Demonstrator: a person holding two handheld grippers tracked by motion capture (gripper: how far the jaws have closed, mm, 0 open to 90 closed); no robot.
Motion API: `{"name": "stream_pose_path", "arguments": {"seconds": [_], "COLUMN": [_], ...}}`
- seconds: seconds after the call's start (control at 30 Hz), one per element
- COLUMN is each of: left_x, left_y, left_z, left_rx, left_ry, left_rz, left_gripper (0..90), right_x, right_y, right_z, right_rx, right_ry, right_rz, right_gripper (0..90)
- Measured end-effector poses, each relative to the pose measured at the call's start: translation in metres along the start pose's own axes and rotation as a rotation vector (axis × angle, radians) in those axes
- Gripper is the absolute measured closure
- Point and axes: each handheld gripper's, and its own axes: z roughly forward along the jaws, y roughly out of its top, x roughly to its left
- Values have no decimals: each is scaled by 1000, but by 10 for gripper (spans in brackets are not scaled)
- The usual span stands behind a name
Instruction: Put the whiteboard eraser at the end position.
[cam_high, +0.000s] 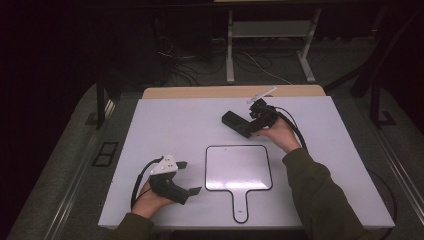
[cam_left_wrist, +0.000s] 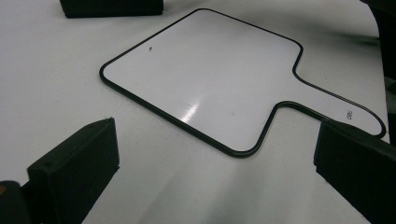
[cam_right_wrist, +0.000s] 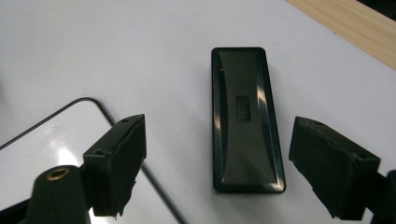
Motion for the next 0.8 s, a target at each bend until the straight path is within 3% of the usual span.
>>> {"name": "stream_pose_path", "arguments": {"seconds": [0.2,0.5,0.63,0.8], "left_x": [-1,-3,-4,-4], "left_y": [0,0,0,0], "left_z": [0,1,1,0], "left_rx": [2,1,2,-3], "left_ry": [-3,-6,-6,-7], "left_rz": [-1,-1,1,-1], "left_gripper": [0,0,0,0], "right_x": [8,16,20,26], "right_y": [-23,-49,-59,-73], "right_z": [-16,-37,-41,-49], "right_rx": [-67,-136,-116,-148], "right_ry": [-17,19,31,15], "right_rz": [5,11,18,22], "right_gripper": [174,172,144,144]}}
